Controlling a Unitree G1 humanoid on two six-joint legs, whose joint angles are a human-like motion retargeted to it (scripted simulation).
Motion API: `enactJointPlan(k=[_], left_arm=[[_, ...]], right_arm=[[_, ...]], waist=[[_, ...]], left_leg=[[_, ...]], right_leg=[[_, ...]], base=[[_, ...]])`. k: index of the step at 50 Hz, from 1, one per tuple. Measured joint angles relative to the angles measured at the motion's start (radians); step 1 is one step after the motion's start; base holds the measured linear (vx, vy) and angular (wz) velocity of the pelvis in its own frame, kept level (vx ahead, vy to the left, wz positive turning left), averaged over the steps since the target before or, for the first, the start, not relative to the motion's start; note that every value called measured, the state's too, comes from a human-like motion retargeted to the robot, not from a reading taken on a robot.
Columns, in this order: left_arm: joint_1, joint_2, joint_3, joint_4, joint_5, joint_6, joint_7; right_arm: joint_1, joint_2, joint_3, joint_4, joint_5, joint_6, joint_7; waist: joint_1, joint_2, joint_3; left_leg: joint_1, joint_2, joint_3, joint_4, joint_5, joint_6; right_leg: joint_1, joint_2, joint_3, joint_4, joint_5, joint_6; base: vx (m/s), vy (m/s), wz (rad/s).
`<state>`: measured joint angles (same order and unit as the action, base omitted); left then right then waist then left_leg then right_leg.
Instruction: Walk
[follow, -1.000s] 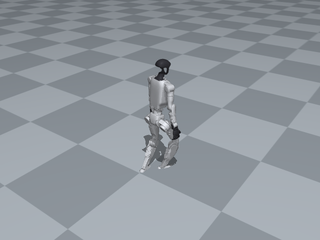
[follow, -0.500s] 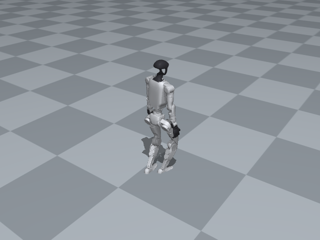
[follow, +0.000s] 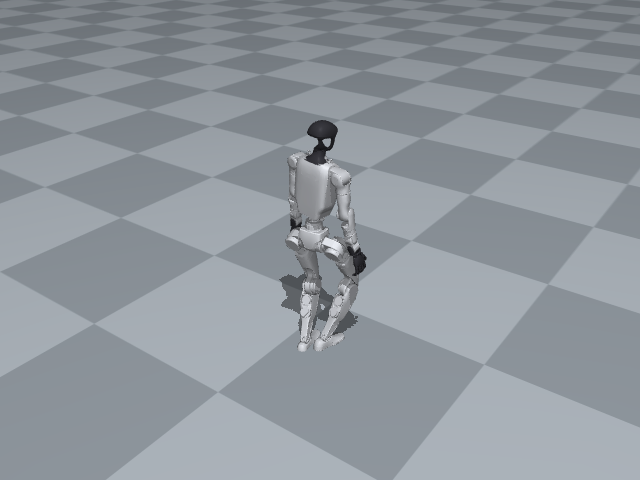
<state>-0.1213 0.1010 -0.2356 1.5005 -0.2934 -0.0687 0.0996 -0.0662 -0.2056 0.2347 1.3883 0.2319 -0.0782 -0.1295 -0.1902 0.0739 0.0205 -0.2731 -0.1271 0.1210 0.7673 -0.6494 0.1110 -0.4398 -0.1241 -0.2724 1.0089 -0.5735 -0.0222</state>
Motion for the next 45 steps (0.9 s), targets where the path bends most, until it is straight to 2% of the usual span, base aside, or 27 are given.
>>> enactJointPlan(k=[5, 7, 9, 13, 15, 26, 45], left_arm=[[0.001, -0.021, -0.031, -0.015, 0.028, -0.008, -0.007], [0.011, -0.029, -0.039, -0.019, 0.041, -0.011, -0.009], [0.012, -0.034, -0.044, -0.023, 0.053, -0.013, -0.010], [0.032, -0.046, -0.053, -0.025, 0.074, -0.014, -0.009], [0.027, -0.052, -0.055, -0.022, 0.087, -0.012, -0.011], [0.065, -0.058, -0.087, -0.029, 0.125, -0.008, -0.023], [0.089, -0.046, -0.124, -0.078, 0.202, -0.015, -0.053]], right_arm=[[0.009, -0.007, -0.036, -0.006, 0.021, 0.011, -0.023], [0.017, -0.006, -0.050, -0.007, 0.027, 0.012, -0.032], [0.015, -0.009, -0.072, -0.008, 0.035, 0.016, -0.044], [0.026, -0.005, -0.098, -0.010, 0.045, 0.018, -0.068], [0.017, -0.012, -0.111, -0.010, 0.049, 0.023, -0.079], [0.044, -0.023, -0.123, -0.002, 0.042, 0.038, -0.092], [0.058, -0.044, -0.115, 0.013, -0.008, 0.052, -0.073]], waist=[[-0.011, 0.017, -0.009], [-0.014, 0.014, -0.003], [-0.013, 0.024, -0.010], [-0.020, 0.033, -0.006], [-0.027, 0.055, -0.020], [-0.047, 0.099, -0.020], [-0.038, 0.115, -0.070]], left_leg=[[0.033, -0.041, -0.049, -0.112, 0.042, -0.033], [0.034, -0.059, -0.059, -0.096, 0.034, -0.041], [0.062, -0.072, -0.080, -0.156, 0.045, -0.047], [0.057, -0.092, -0.090, -0.115, 0.008, -0.053], [0.104, -0.094, -0.122, -0.227, 0.037, -0.060], [0.069, -0.097, -0.136, -0.143, -0.017, -0.082], [0.016, -0.110, -0.151, -0.197, 0.004, -0.107]], right_leg=[[-0.046, 0.116, 0.018, -0.206, 0.109, 0.074], [-0.051, 0.137, 0.017, -0.217, 0.121, 0.089], [-0.026, 0.168, 0.008, -0.291, 0.145, 0.092], [-0.017, 0.174, -0.024, -0.273, 0.111, 0.077], [0.034, 0.200, -0.038, -0.391, 0.123, 0.062], [0.022, 0.190, -0.077, -0.339, 0.038, 0.037], [-0.042, 0.174, -0.095, -0.362, 0.031, 0.054]], base=[[0.18, 0.08, 0.52], [0.15, 0.07, 0.38], [0.18, 0.08, 0.30], [0.13, 0.09, 0.23], [0.21, 0.07, 0.25], [0.07, 0.06, 0.13], [0.00, 0.00, 0.00]])
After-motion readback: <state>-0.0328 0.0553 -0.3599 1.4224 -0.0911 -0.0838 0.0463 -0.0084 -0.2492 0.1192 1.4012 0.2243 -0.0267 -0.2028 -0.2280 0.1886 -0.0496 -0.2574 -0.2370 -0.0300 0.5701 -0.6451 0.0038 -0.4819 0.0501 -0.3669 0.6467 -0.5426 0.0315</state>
